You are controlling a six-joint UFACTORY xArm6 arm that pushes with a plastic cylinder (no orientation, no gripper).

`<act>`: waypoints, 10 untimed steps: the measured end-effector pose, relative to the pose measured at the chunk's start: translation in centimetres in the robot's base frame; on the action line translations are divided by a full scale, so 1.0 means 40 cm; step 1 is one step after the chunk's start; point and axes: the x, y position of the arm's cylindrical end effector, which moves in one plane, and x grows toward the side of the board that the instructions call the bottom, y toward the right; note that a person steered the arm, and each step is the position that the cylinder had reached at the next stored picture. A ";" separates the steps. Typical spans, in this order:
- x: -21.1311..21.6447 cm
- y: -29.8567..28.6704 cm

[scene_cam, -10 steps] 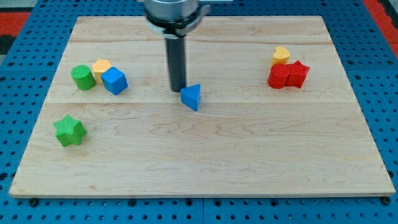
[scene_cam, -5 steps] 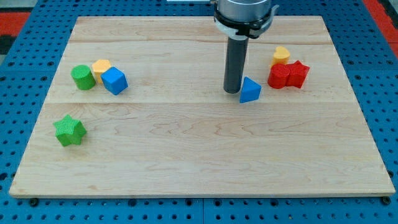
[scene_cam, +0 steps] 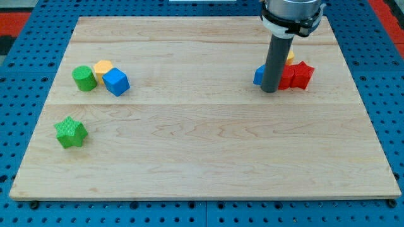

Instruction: Push blue triangle closer to the red circle

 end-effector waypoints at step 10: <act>-0.092 -0.283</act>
